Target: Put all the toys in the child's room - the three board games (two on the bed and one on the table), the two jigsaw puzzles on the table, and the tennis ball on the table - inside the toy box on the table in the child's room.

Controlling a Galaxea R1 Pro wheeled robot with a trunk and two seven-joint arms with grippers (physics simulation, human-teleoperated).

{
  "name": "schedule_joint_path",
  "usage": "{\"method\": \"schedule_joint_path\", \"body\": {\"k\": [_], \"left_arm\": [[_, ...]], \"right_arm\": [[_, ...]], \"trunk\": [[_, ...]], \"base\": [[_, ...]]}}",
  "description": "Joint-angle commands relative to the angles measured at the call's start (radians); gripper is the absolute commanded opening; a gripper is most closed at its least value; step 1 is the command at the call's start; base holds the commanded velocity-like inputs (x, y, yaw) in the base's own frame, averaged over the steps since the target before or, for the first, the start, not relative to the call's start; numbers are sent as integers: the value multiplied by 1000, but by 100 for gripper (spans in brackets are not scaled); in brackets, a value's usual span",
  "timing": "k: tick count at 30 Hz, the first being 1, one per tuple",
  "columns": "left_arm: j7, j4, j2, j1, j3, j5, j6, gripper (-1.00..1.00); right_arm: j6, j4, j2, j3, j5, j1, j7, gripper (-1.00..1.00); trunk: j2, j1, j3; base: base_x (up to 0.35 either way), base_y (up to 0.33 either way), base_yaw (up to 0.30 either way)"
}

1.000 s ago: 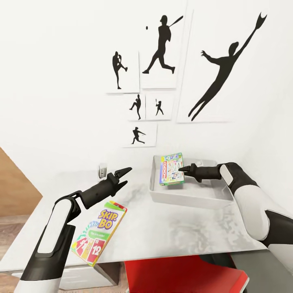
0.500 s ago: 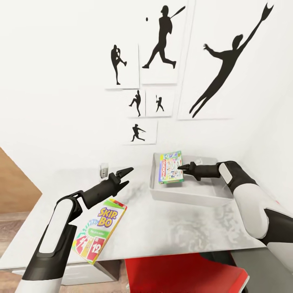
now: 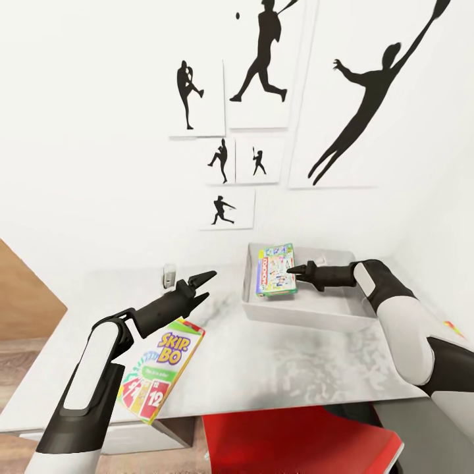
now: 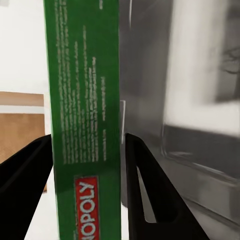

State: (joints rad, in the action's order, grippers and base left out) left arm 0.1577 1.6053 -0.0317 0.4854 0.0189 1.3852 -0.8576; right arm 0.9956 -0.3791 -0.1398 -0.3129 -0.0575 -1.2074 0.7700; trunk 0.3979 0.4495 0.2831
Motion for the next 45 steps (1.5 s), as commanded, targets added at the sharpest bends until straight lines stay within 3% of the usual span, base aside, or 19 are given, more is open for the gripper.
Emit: {"method": "schedule_joint_path", "body": {"k": [1,45], "left_arm": [[10,1,0,1,0,11,-3,100],[11,2,-7,6,3,11,-4,100]], "right_arm": [[8,0,0,-4,-7,-1,-3,-100],[5,0,-9,-5,-8,-11,-5,-100]], "trunk": [[2,1,4],[2,1,75]], "base": [[0,0,0],[0,0,0]]}}
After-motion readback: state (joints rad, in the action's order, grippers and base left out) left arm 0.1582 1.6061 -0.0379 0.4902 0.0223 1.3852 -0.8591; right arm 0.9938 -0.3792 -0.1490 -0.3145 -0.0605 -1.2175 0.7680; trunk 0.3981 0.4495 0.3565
